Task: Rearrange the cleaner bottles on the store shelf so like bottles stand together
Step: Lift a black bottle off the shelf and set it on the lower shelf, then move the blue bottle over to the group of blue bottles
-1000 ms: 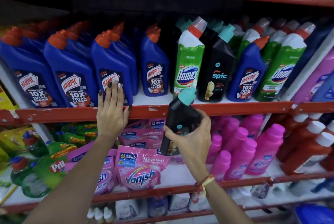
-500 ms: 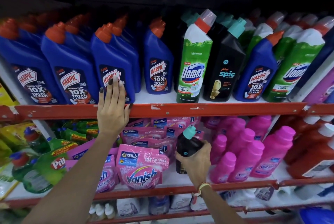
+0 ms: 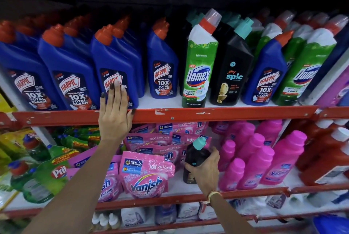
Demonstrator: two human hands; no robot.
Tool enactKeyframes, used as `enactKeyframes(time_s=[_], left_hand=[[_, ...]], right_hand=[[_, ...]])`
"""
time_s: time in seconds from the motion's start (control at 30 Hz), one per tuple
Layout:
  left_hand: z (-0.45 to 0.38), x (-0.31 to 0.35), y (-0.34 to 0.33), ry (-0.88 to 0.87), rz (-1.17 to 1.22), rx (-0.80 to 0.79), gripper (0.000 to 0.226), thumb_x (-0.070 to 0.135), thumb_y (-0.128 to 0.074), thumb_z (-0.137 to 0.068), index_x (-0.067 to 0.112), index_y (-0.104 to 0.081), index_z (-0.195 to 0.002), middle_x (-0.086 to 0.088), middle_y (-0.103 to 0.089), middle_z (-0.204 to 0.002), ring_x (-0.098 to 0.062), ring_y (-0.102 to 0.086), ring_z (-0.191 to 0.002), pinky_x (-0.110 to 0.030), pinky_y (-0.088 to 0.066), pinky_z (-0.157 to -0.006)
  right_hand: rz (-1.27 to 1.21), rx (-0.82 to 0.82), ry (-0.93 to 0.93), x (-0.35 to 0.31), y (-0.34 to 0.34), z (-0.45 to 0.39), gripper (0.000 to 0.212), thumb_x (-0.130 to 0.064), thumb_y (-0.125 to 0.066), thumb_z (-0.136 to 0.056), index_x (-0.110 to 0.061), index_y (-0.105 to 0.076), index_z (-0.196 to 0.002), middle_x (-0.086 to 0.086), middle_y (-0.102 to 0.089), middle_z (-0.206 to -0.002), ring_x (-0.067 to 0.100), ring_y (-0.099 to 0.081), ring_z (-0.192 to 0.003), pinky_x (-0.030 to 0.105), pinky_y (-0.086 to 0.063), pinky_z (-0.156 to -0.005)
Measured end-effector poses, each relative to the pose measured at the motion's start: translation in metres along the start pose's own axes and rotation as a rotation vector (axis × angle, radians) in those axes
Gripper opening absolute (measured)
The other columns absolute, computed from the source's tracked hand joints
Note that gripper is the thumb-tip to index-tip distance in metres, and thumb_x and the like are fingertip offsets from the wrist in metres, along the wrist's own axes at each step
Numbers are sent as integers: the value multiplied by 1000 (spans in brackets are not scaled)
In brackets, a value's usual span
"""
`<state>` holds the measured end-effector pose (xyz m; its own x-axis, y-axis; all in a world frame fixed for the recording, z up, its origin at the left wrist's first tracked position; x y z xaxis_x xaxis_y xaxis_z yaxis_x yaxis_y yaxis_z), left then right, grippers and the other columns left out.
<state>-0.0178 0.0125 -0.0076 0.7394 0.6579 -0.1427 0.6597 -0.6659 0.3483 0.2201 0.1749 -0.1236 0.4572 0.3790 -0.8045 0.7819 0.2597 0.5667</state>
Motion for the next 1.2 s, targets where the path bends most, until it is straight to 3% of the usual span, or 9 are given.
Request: enactKeyframes(time_s=[0.2, 0.33, 0.47, 0.6, 0.7, 0.8, 1.03, 1.2], left_hand=[[-2, 1, 6, 18, -1, -65, 59, 33, -22, -108, -4, -18, -153, -23, -21, -159, -33, -23, -148, -45, -7, -125], [-2, 9, 13, 102, -13, -157, 64, 39, -21, -107, -1, -10, -156, -16, -9, -163, -25, -7, -153, -50, -1, -124], [-17, 32, 17, 25, -10, -169, 69, 45, -22, -105, 3, -6, -157, -11, -4, -165, -20, -2, -154, -50, 0, -123], [-52, 47, 11, -4, 15, -171, 71, 49, -20, -105, 2, -8, -158, -12, -6, -165, -23, -9, -153, -47, -1, -124], [-54, 49, 4, -9, 14, -219, 73, 51, -18, -104, 2, -9, -158, -13, -7, -166, -24, -12, -153, -47, -4, -125], [-49, 48, 1, 2, 7, -240, 74, 52, -16, -103, 2, -11, -158, -11, -8, -167, -23, -13, -153, -47, -6, -124], [-53, 50, 5, 8, 27, -247, 74, 51, -16, -103, 1, -15, -157, -12, -12, -166, -23, -15, -152, -45, -2, -125], [-53, 50, 7, 8, 28, -254, 73, 52, -14, -104, 1, -16, -157, -13, -15, -165, -23, -15, -153, -45, -4, -125]], right_hand=[[63, -44, 118, -13, 14, 4, 105, -44, -89, -61, -8, -32, -141, 11, -46, -130, 29, -46, -126, 45, -51, -95], [-5, 145, 350, -41, 40, 4, 66, -62, -66, -79, -14, -52, -122, 0, -53, -107, 17, -53, -101, 36, -56, -76], [-147, 387, 546, -76, 70, -12, 35, -45, -49, -97, -14, -57, -111, -3, -54, -102, 11, -51, -94, 26, -48, -80], [-249, 535, 616, -119, 109, -57, 24, -25, -56, -97, -7, -57, -113, 7, -55, -109, 15, -52, -102, 18, -41, -91], [-255, 626, 575, -136, 140, -94, 34, -20, -62, -93, -5, -53, -123, 12, -53, -120, 24, -49, -114, 25, -37, -102], [-129, 649, 487, -138, 160, -123, 53, -25, -63, -93, -3, -44, -137, 18, -45, -135, 34, -40, -125, 40, -33, -108], [-98, 645, 358, -132, 182, -163, 74, -29, -68, -89, 3, -32, -145, 25, -34, -147, 40, -30, -137, 43, -22, -114], [-57, 581, 241, -130, 186, -181, 84, -31, -75, -81, 0, -31, -145, 25, -36, -146, 43, -32, -133, 47, -27, -108]])
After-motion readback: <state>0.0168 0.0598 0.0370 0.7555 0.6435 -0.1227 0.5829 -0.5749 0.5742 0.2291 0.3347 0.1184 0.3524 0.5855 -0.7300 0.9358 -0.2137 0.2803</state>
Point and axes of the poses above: each hand's wrist, its own z-axis away from the middle knuckle, its own y-axis out of the back of the hand, x = y × z, the point moved 1 cm from there along -z, towards the middle knuckle
